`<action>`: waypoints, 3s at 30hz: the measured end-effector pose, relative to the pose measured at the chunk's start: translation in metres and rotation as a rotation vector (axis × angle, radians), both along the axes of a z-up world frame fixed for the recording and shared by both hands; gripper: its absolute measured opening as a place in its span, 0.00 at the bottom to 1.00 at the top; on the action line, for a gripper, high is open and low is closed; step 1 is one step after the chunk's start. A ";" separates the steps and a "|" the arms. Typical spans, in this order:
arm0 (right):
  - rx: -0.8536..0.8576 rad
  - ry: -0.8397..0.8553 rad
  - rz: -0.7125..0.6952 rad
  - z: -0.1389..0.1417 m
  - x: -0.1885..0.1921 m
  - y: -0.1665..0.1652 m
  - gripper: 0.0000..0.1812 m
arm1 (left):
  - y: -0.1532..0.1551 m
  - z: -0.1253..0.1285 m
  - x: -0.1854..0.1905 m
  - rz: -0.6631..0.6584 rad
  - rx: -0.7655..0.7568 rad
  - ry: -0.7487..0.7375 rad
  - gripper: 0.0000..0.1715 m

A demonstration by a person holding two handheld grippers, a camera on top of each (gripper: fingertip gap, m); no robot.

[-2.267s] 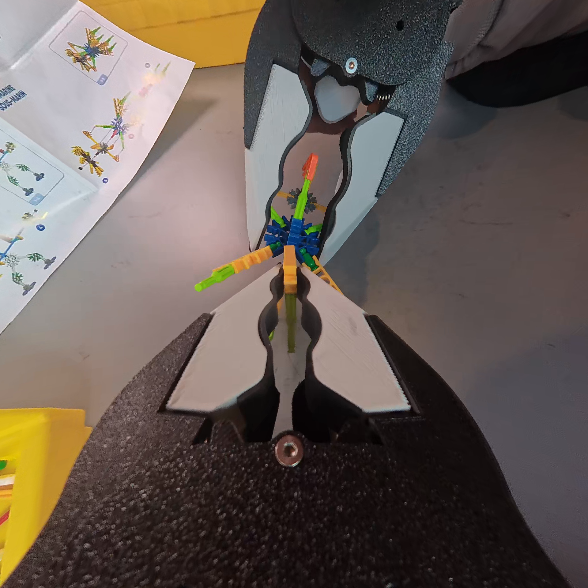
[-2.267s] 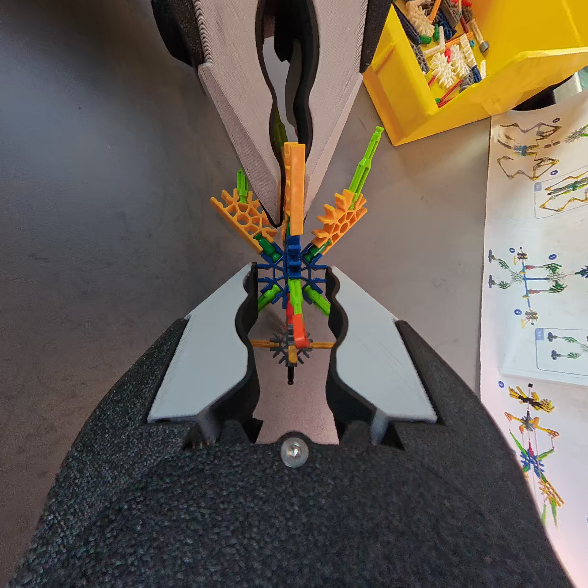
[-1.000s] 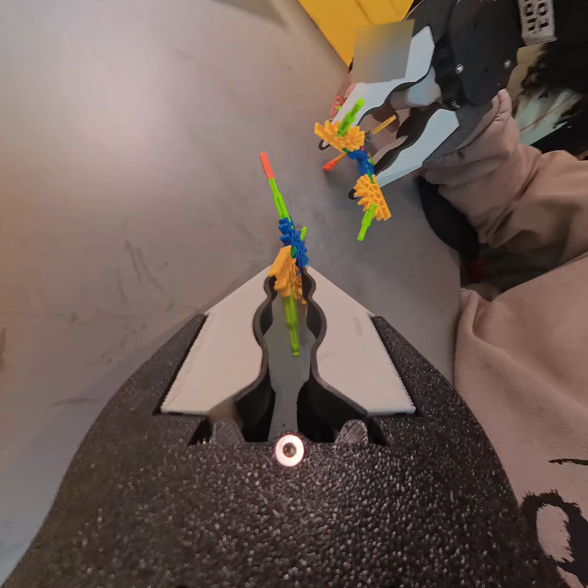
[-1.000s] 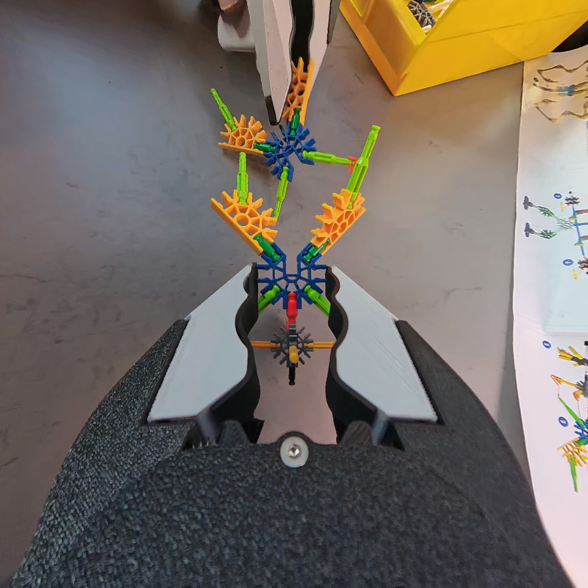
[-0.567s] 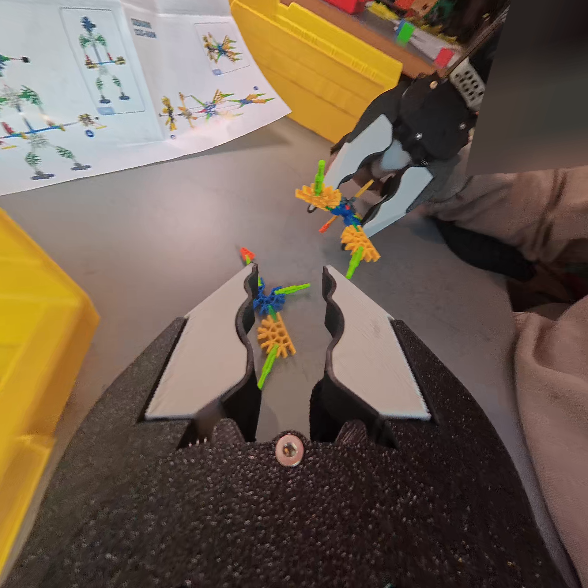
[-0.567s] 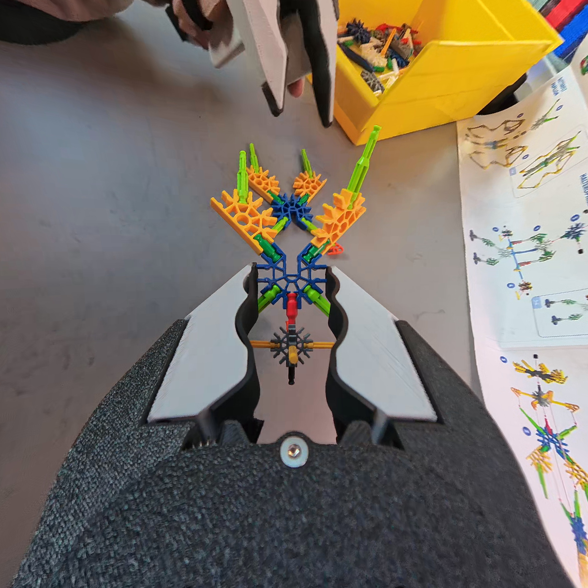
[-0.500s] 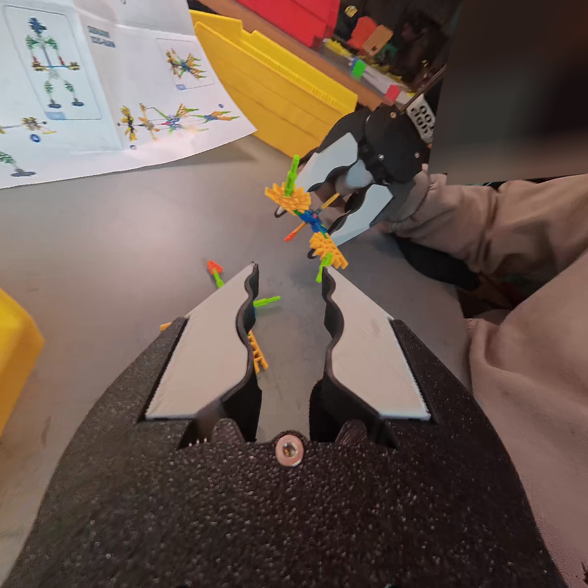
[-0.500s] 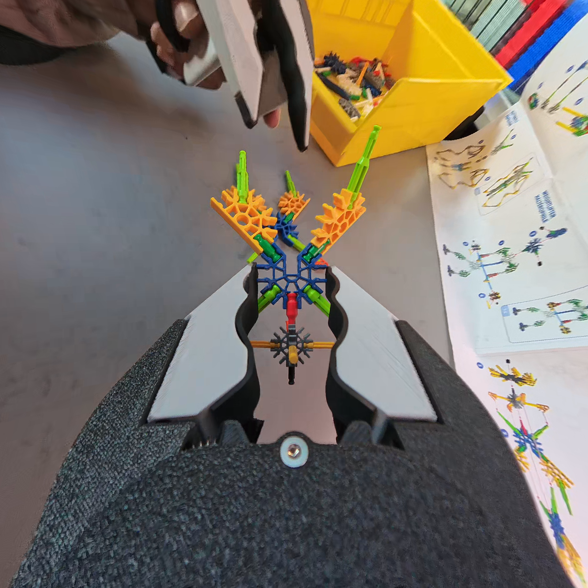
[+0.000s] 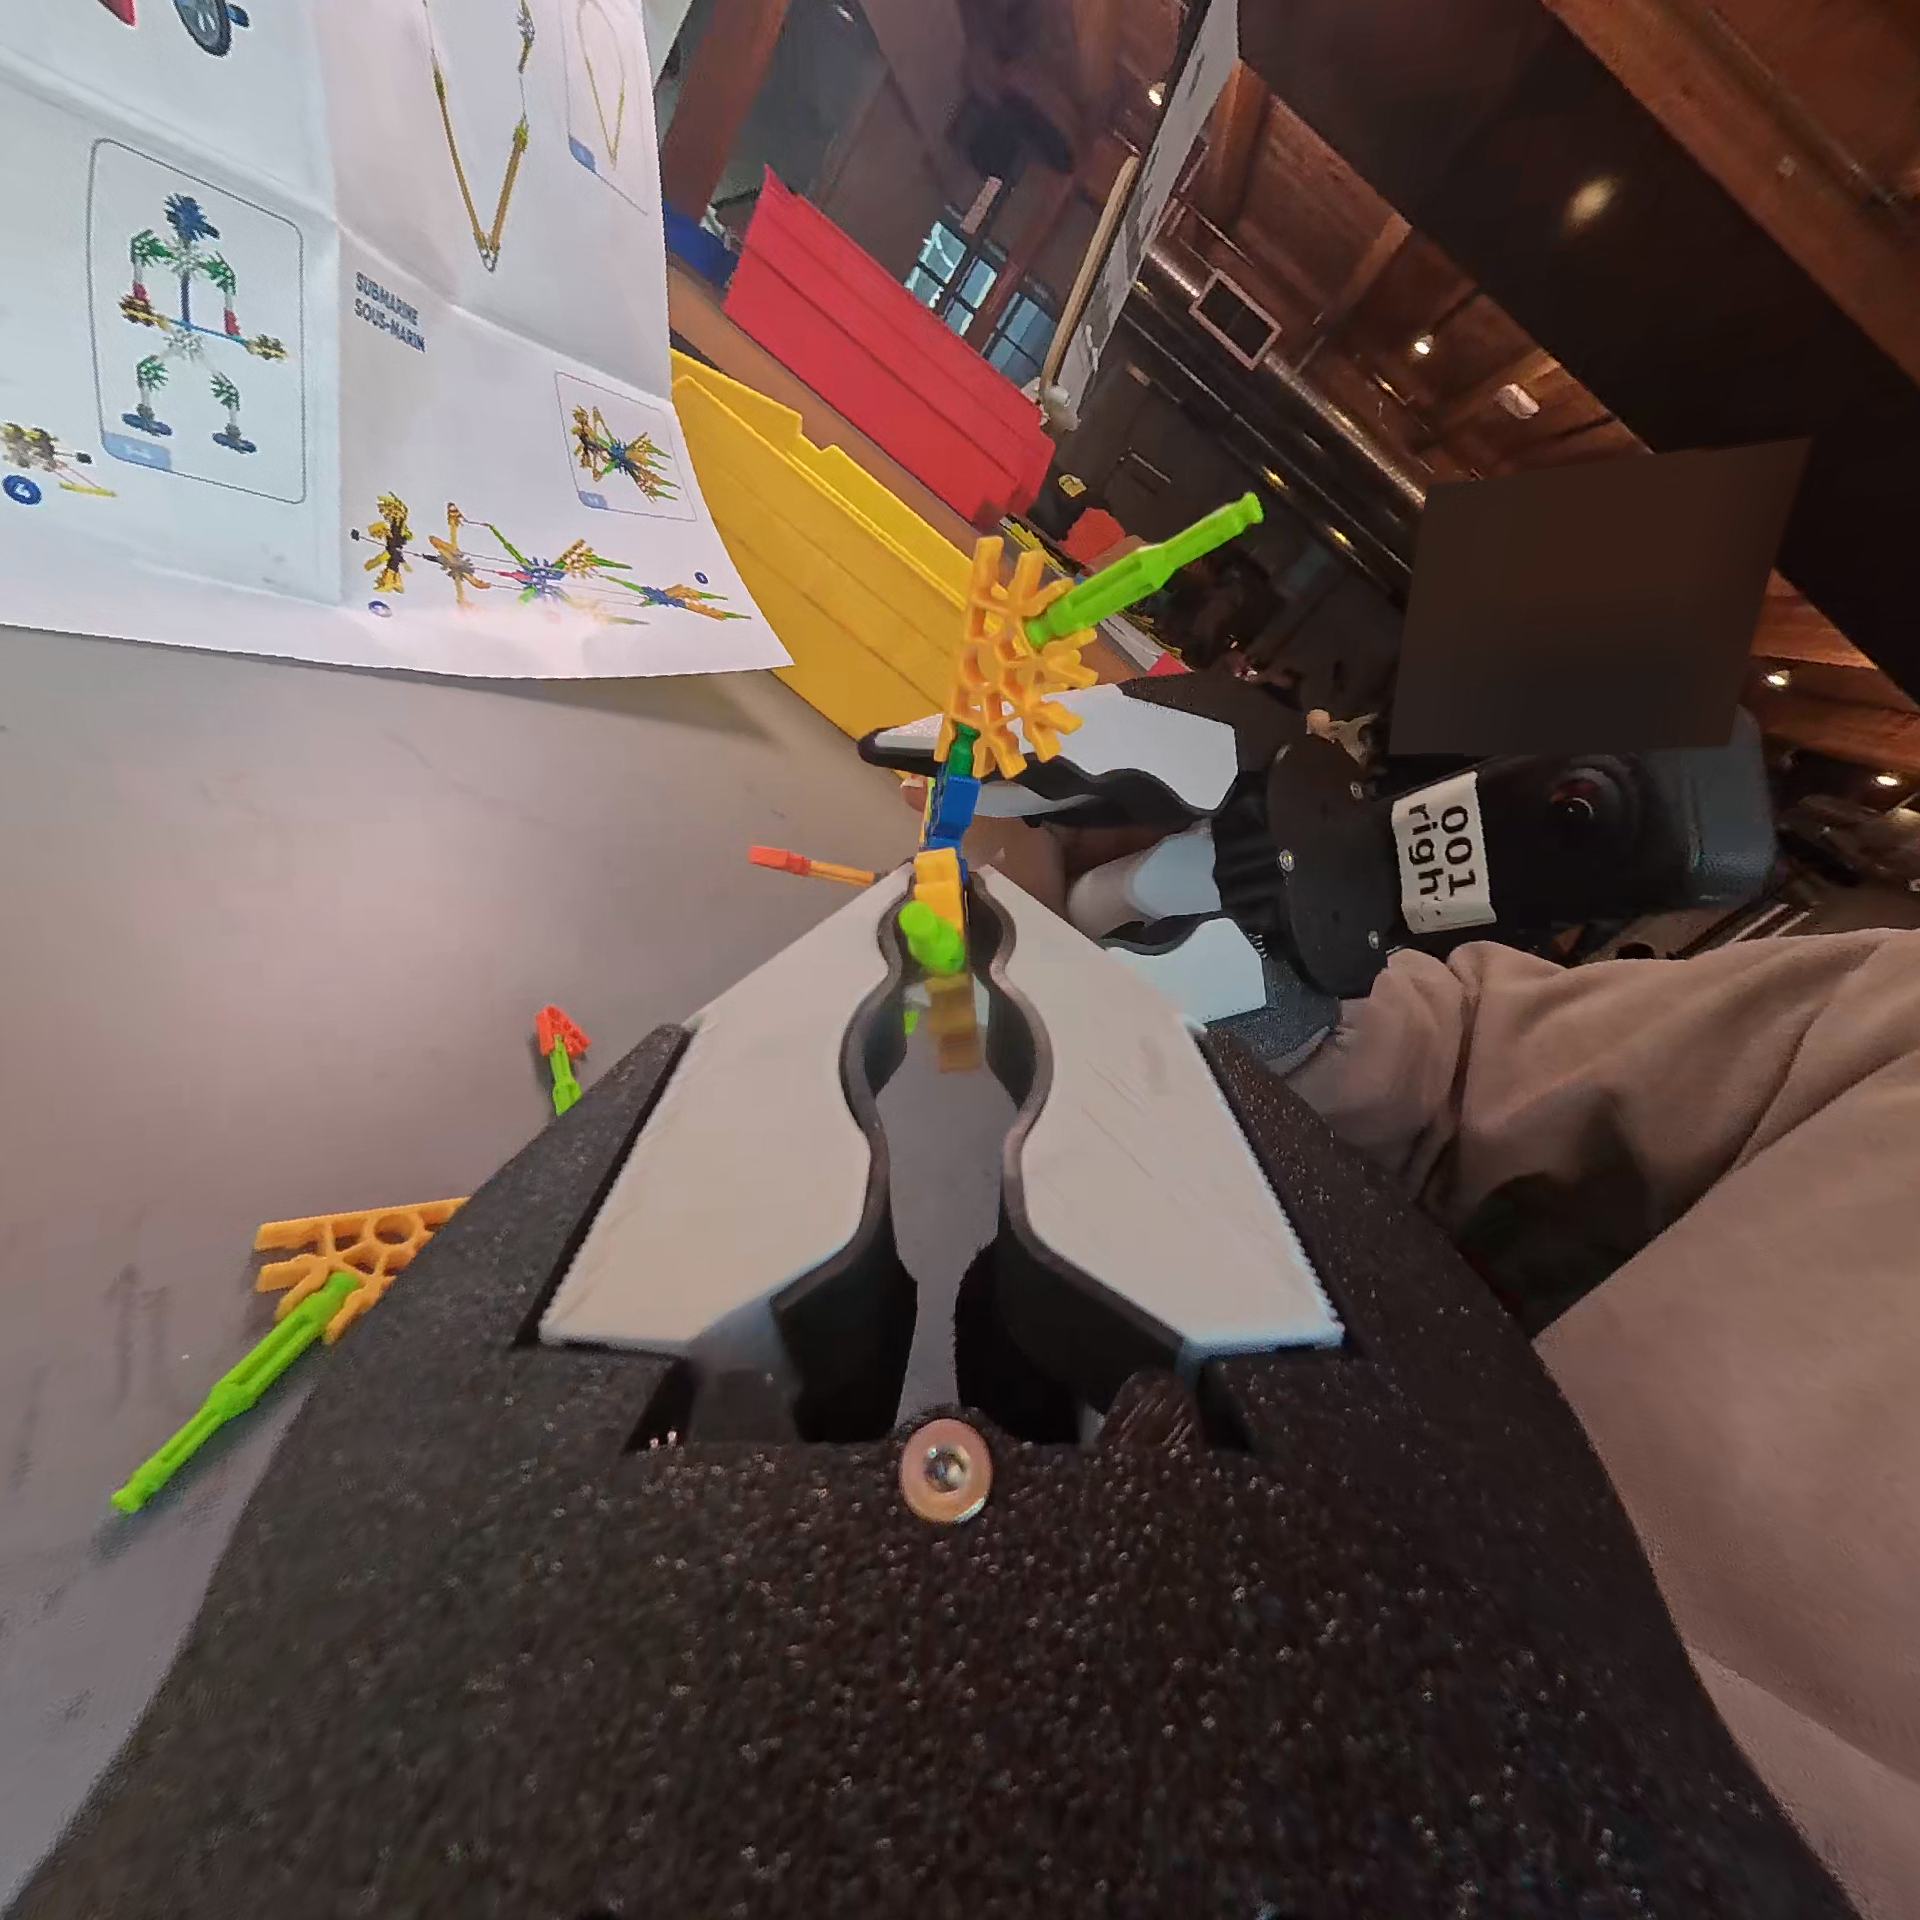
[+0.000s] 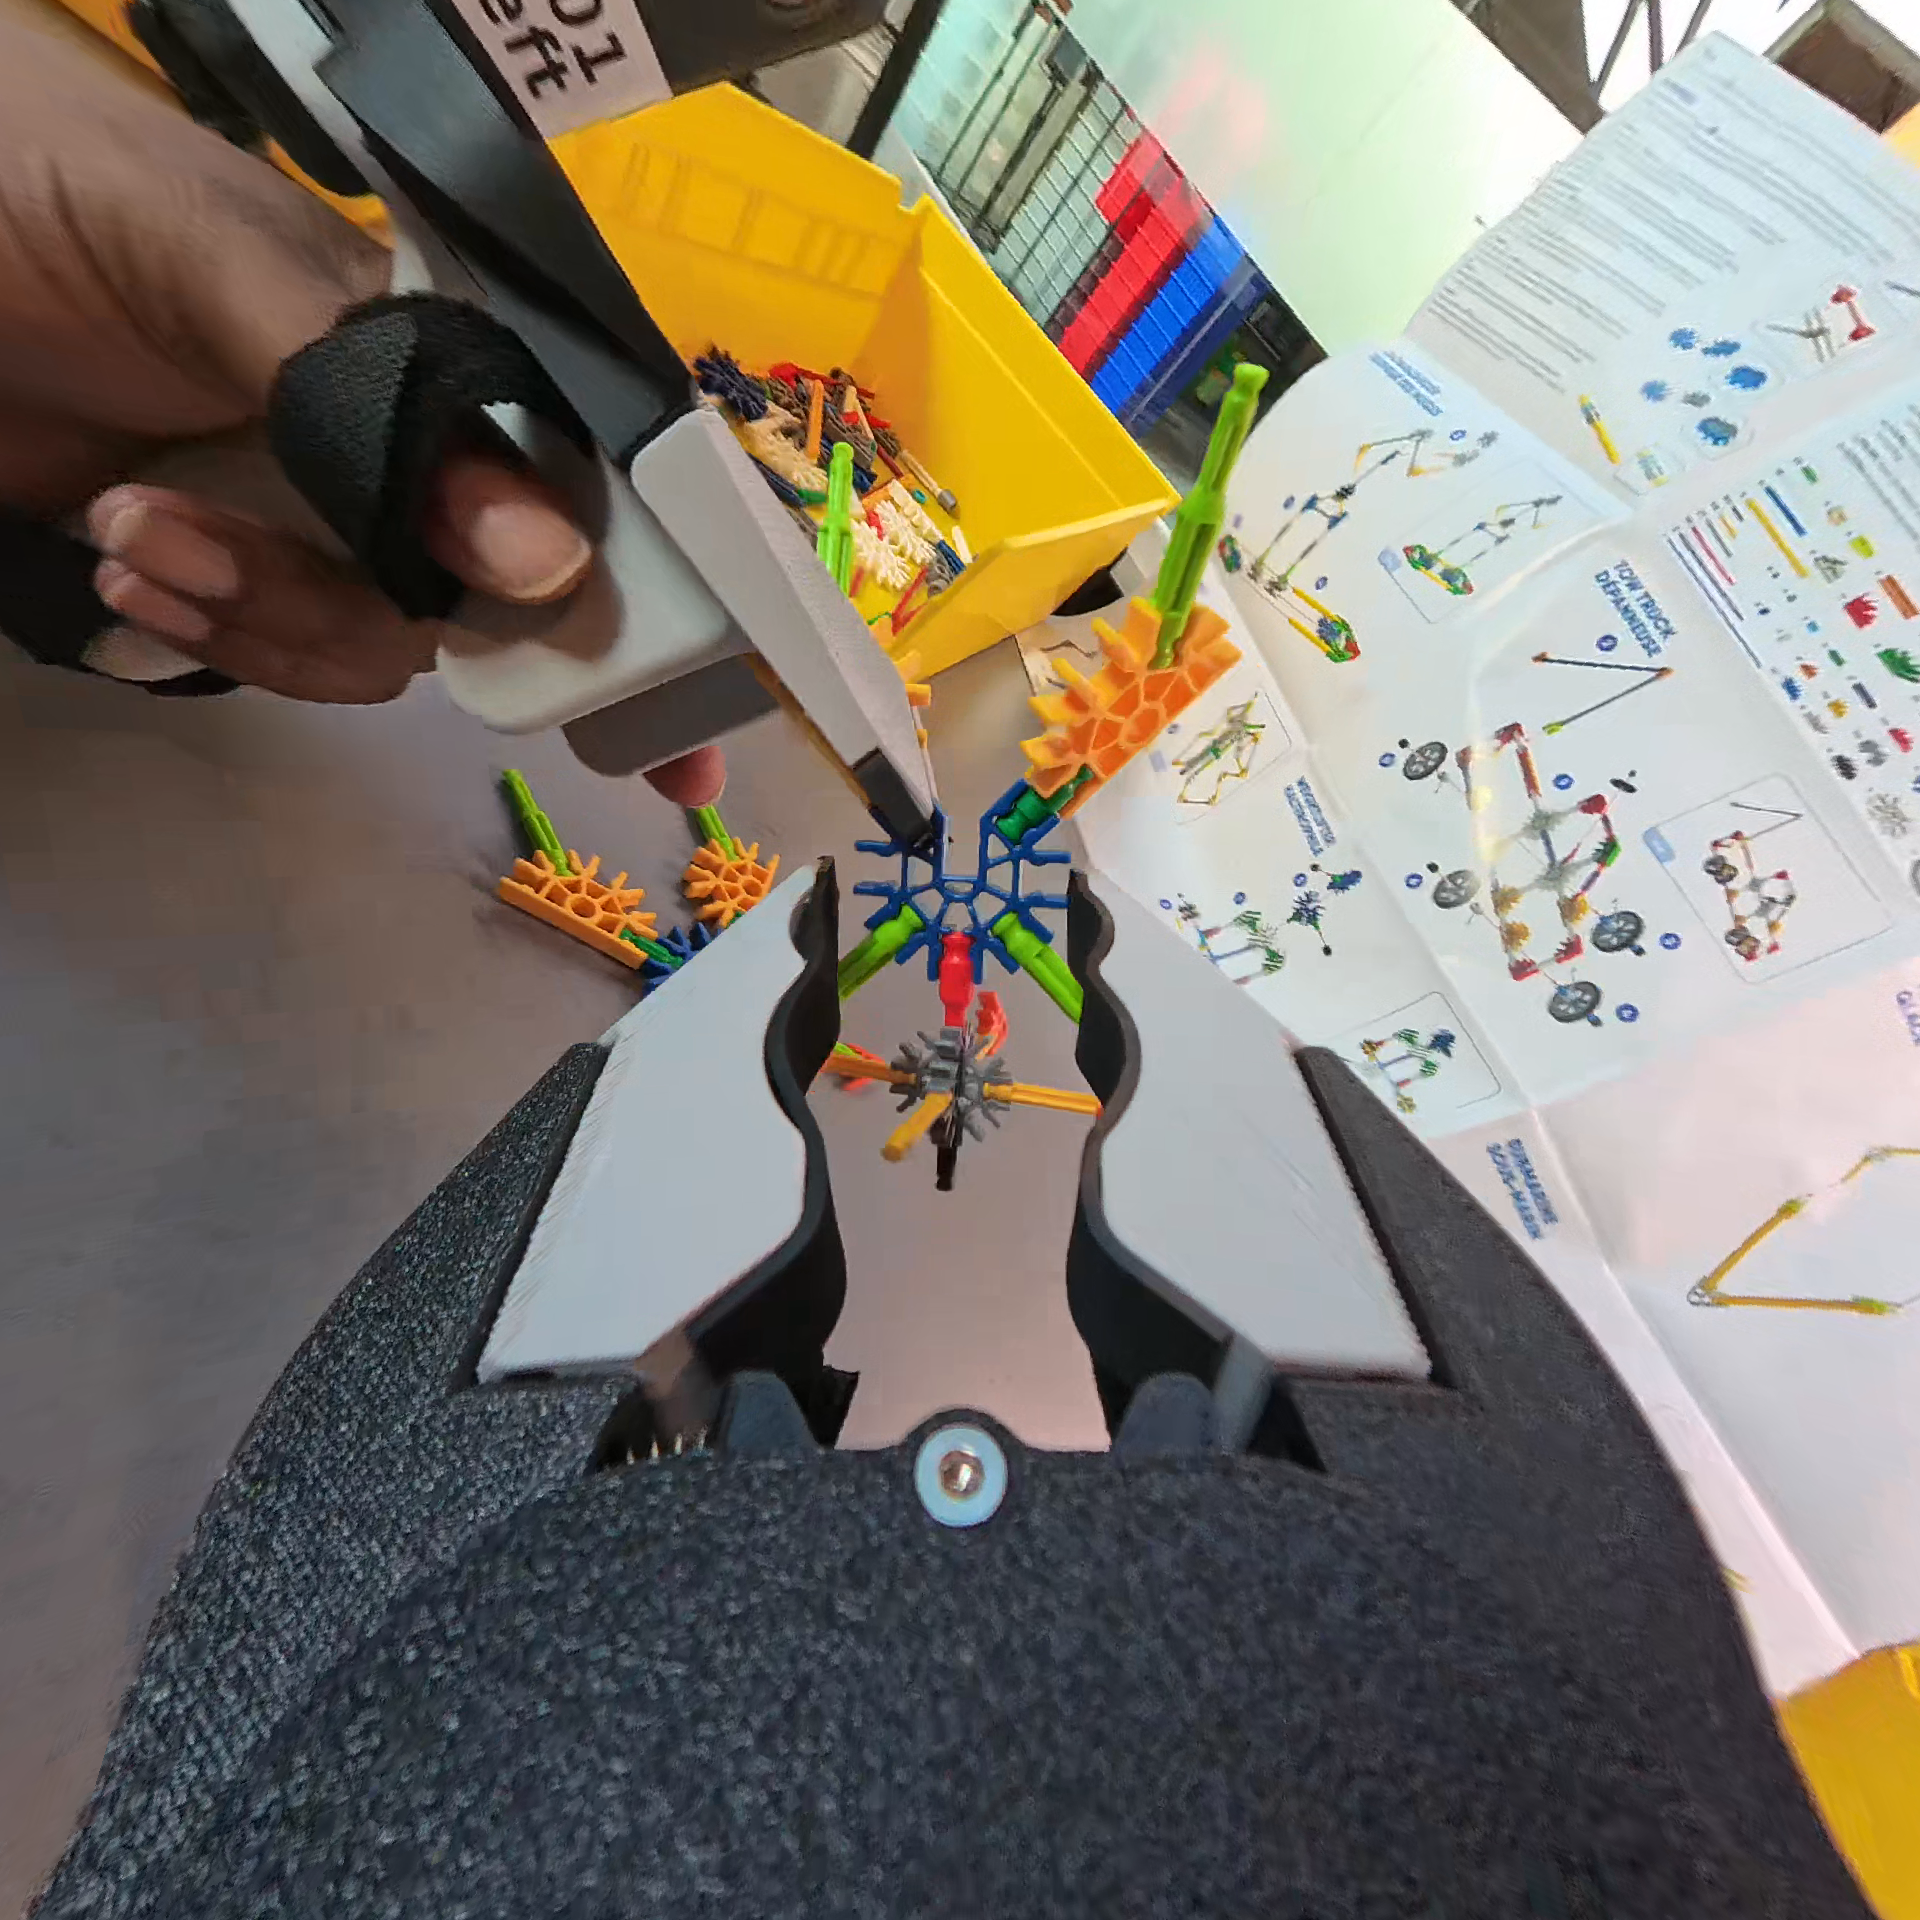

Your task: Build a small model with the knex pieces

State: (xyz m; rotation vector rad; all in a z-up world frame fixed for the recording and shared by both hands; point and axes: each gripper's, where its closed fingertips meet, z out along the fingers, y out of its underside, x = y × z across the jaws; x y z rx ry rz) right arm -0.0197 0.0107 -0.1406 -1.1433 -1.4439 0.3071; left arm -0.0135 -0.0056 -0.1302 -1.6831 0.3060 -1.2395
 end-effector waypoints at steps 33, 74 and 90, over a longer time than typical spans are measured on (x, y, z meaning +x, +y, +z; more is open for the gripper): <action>-1.289 0.398 0.611 0.033 0.014 -0.046 0.02 | -0.049 -0.007 0.042 -0.372 -0.069 -0.029 0.03; -0.763 0.215 0.149 0.003 0.002 0.004 0.02 | 0.009 -0.025 -0.005 0.256 0.136 0.506 0.03; -1.063 -0.172 0.274 -0.047 0.037 -0.010 0.02 | -0.012 -0.020 -0.001 -0.080 -0.102 0.078 0.03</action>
